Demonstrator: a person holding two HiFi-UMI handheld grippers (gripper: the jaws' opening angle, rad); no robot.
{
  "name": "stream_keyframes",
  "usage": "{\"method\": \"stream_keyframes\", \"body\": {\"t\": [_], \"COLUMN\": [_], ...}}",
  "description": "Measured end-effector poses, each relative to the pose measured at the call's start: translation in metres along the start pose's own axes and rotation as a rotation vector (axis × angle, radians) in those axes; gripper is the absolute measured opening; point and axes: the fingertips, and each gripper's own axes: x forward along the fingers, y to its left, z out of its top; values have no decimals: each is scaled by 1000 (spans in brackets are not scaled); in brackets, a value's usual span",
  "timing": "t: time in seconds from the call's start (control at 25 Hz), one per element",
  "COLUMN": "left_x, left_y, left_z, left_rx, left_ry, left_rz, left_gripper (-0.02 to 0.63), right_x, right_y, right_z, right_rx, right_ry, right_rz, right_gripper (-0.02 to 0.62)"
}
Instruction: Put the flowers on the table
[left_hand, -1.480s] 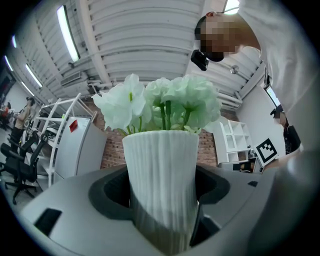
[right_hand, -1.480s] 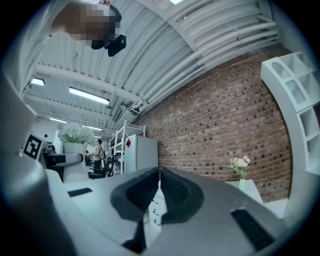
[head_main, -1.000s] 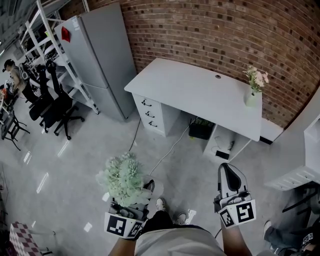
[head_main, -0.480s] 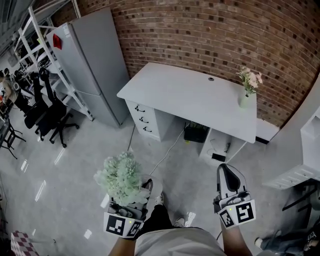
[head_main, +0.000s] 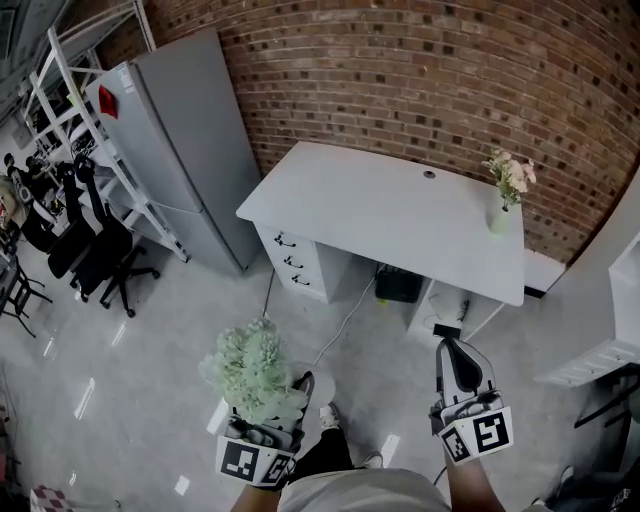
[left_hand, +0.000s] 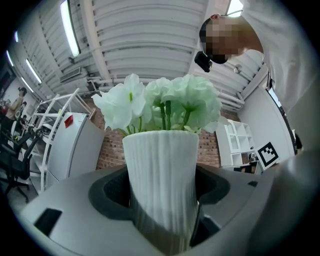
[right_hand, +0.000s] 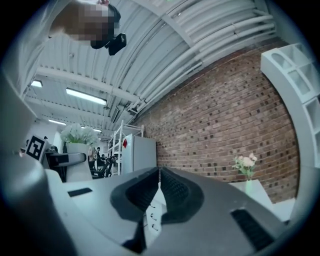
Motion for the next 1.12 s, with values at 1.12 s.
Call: {"method": "stream_keyframes", "body": {"t": [1.12], "left_x": [111], "left_y": [161], "left_z": [-26], "left_rx": [-55], "left_ry": [-9], "left_rz": [-91], "left_gripper": [345], "right_x": [196], "right_y": [41], "right_z": [-20], "right_rx": [-60], "right_ry": [73], "right_rz": [-20], "right_gripper": [23]}}
